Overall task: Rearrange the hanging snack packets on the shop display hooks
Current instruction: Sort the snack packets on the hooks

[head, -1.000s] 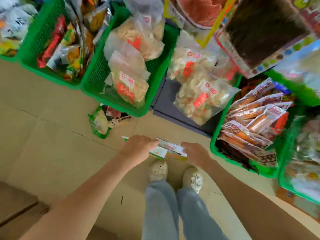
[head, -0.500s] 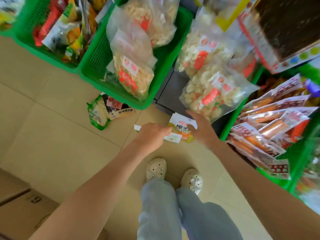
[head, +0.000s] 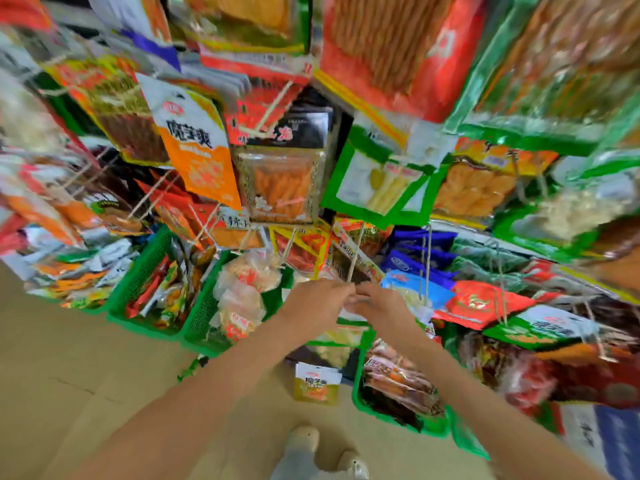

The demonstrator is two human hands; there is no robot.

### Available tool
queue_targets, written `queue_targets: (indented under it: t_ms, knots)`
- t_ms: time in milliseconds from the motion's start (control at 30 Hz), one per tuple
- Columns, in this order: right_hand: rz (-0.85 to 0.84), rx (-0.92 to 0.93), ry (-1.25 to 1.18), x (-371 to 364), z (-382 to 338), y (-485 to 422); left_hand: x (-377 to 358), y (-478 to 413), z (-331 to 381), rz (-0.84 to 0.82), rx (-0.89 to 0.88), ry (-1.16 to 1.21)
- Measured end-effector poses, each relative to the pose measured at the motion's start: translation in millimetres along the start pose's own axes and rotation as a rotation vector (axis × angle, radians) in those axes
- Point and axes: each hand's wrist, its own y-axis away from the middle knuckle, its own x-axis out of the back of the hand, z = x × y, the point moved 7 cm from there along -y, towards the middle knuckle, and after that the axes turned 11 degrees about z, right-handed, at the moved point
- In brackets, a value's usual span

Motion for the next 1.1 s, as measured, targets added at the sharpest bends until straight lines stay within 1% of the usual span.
queue_targets:
  t_ms: [100,167,233,300,400,467,500,533,600,700,833,967,1100]
  knots:
    - [0.089,0.048,0.075,46.5,-25.5,8.4,38.3,-13.2,23.6,-0.023,-0.041,0.080]
    - [0.191,0.080,0.015,72.8,-38.3,12.0,62.5,-23.2,36.1,-0.008,-0.074,0.094]
    - [0.285,0.162,-0.016,98.5,-56.6,12.7,87.8,-36.5,46.5,0.056,-0.087,0.145]
    - [0.318,0.184,-0.052,118.6,-75.1,10.1,106.8,-50.5,50.9,0.129,-0.103,0.156]
    - [0.346,0.084,-0.264,141.8,-81.0,-1.3,127.8,-64.6,53.7,0.206,-0.154,0.076]
    - [0.412,-0.014,-0.460,155.4,-72.2,-13.9,136.7,-68.7,54.1,0.225,-0.185,0.048]
    - [0.441,-0.061,-0.519,161.6,-66.9,-21.7,140.3,-71.0,52.7,0.233,-0.193,0.043]
    - [0.453,-0.106,-0.546,165.5,-61.1,-31.1,143.4,-73.5,50.5,0.247,-0.196,0.025]
    - [0.432,-0.195,-0.516,166.1,-53.0,-49.0,151.4,-78.6,44.1,0.297,-0.173,-0.006]
    - [0.411,-0.249,-0.476,162.4,-52.9,-71.9,162.9,-85.9,36.2,0.381,-0.135,-0.023]
    - [0.472,-0.243,-0.598,160.2,-60.8,-88.8,165.3,-86.7,24.0,0.418,-0.115,-0.040]
    - [0.507,-0.179,-0.559,158.4,-61.8,-91.1,162.9,-76.9,11.9,0.453,-0.105,-0.019]
    - [0.505,-0.137,-0.601,154.8,-61.4,-71.6,161.2,-68.2,9.0,0.473,-0.141,-0.010]
